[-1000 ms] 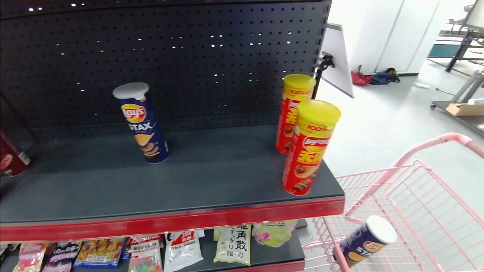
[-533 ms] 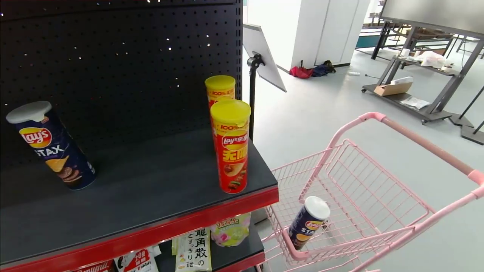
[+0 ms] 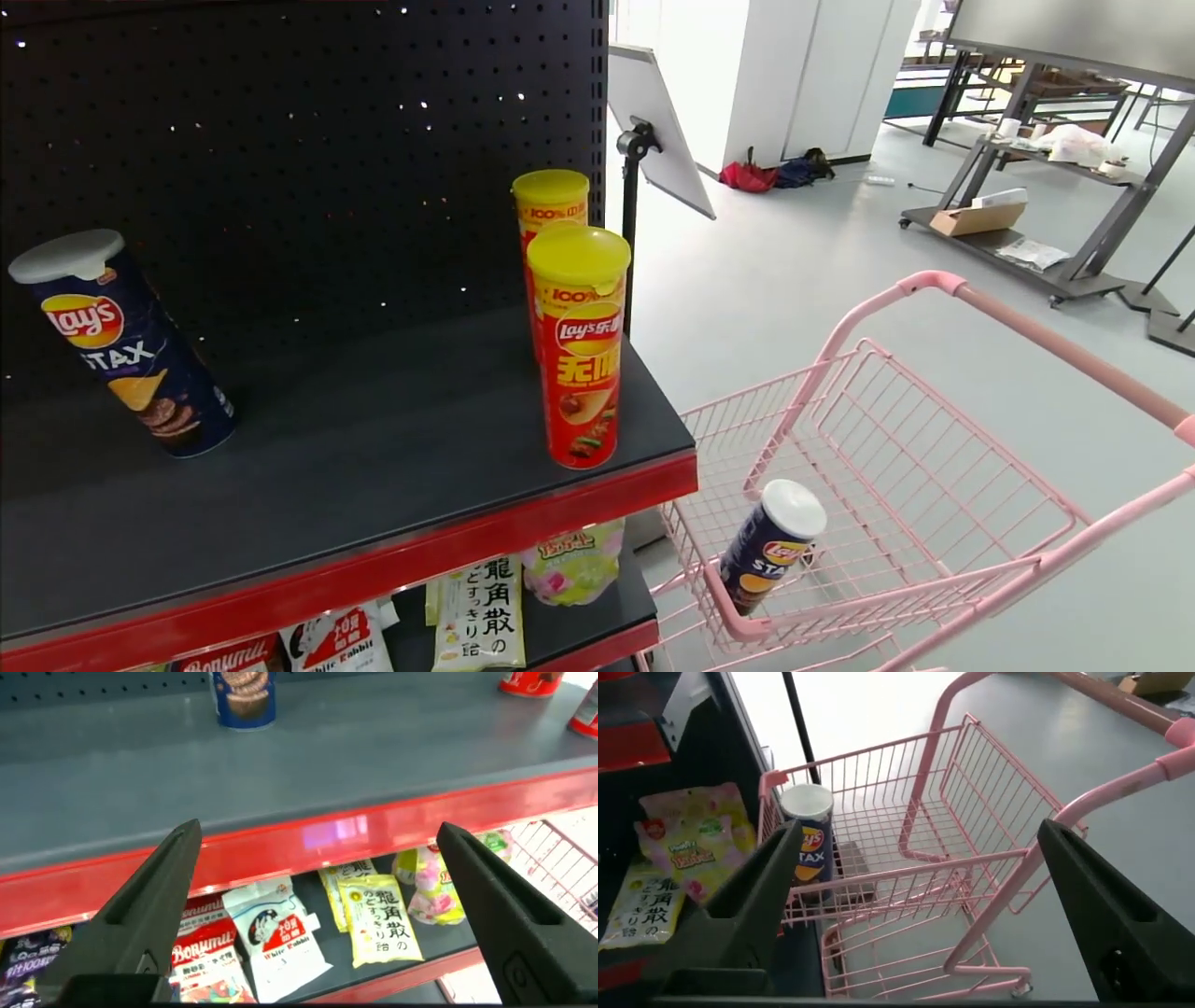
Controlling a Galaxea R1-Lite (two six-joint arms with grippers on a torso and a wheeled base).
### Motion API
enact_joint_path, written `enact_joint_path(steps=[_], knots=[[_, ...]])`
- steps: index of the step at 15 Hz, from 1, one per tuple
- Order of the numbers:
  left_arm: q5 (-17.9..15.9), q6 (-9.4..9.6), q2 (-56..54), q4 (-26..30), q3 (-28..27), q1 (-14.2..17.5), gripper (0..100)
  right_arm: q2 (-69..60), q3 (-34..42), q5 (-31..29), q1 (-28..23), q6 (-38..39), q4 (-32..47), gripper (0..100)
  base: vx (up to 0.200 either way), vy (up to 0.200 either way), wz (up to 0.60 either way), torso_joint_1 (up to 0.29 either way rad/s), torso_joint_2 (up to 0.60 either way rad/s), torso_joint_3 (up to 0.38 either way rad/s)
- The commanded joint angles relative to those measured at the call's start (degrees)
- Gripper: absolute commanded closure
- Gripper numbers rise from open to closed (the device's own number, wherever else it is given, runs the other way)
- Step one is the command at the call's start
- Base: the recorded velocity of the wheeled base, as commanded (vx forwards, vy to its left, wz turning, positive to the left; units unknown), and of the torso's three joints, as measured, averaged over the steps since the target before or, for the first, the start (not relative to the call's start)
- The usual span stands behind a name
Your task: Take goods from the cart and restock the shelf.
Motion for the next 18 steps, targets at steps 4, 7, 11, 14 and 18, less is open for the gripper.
enact_joint_path(steps=[4, 7, 11, 14, 18], knots=[[0.0, -0.04, 0.0, 0.0, 0.0, 0.0, 0, 0.0, 0.0, 0.0, 0.0, 0.0, 0.0, 0, 0.0, 0.0, 0.0, -0.144, 0.37, 0.224], [0.0, -0.04, 0.0, 0.0, 0.0, 0.0, 0, 0.0, 0.0, 0.0, 0.0, -0.1, 0.0, 0, 0.0, 0.0, 0.0, -0.15, 0.39, 0.24], [0.0, -0.04, 0.0, 0.1, 0.0, 0.0, 0, 0.1, 0.0, 0.0, 0.0, -0.1, 0.0, 0, 0.0, 0.0, 0.0, -0.189, 0.53, 0.334], [0.0, -0.04, 0.0, 0.0, 0.0, 0.0, 0, 0.0, 0.0, 0.0, 0.0, 0.0, 0.0, 0, 0.0, 0.0, 0.0, -0.181, 0.54, 0.36], [0.0, -0.04, 0.0, 0.0, 0.0, 0.0, 0, 0.6, 0.0, 0.1, 0.1, -0.1, 0.0, 0, 0.0, 0.0, 0.0, -0.062, 0.2, 0.14]])
